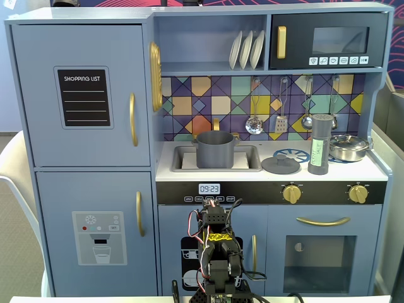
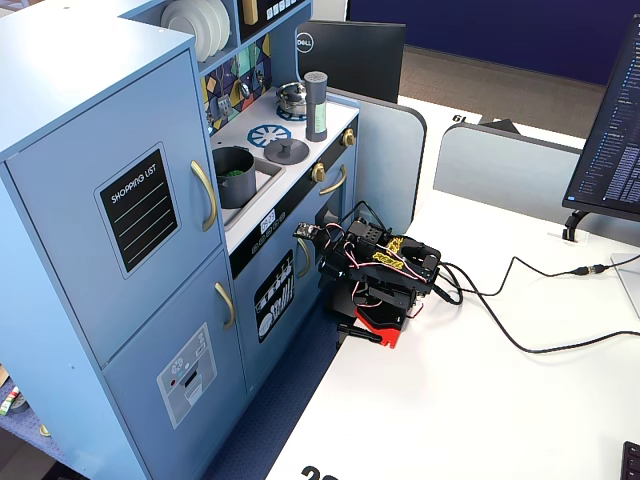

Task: Put salt in the gray recipient

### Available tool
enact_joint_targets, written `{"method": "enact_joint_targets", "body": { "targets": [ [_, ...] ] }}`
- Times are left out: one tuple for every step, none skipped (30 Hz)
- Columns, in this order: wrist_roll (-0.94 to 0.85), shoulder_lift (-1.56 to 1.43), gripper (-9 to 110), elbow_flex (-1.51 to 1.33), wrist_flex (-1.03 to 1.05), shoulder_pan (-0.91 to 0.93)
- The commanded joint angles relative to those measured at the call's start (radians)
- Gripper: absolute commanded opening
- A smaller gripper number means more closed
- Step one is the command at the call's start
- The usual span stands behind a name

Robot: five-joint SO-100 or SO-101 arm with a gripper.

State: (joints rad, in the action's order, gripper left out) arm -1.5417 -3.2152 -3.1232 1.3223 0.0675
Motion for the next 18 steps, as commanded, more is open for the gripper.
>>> {"method": "enact_joint_targets", "body": {
  "targets": [
    [0.015, -0.005, 0, 0.006, 0.005, 0.0],
    [0.017, -0.005, 0, 0.006, 0.005, -0.002],
    [0.017, -0.005, 0, 0.006, 0.005, -0.002],
    [0.017, -0.005, 0, 0.006, 0.003, -0.002],
    [0.017, -0.005, 0, 0.006, 0.003, -0.003],
    [0.018, -0.005, 0, 0.006, 0.003, -0.003],
    [0.018, -0.005, 0, 0.006, 0.003, -0.003],
    [0.018, -0.005, 0, 0.006, 0.003, -0.003],
    [0.018, -0.005, 0, 0.006, 0.003, -0.003],
    [0.018, -0.005, 0, 0.006, 0.003, -0.003],
    [0.015, -0.005, 0, 0.006, 0.003, -0.002],
    [0.014, -0.005, 0, 0.006, 0.003, 0.002],
    [0.021, -0.005, 0, 0.008, -0.002, 0.009],
    [0.018, -0.005, 0, 0.012, -0.005, 0.028],
    [0.015, -0.005, 0, 0.025, -0.008, 0.049],
    [0.015, 0.0, 0, 0.043, -0.017, 0.074],
    [0.015, 0.006, 0, 0.072, -0.02, 0.091],
    [0.02, 0.014, 0, 0.11, -0.009, 0.109]
  ]
}}
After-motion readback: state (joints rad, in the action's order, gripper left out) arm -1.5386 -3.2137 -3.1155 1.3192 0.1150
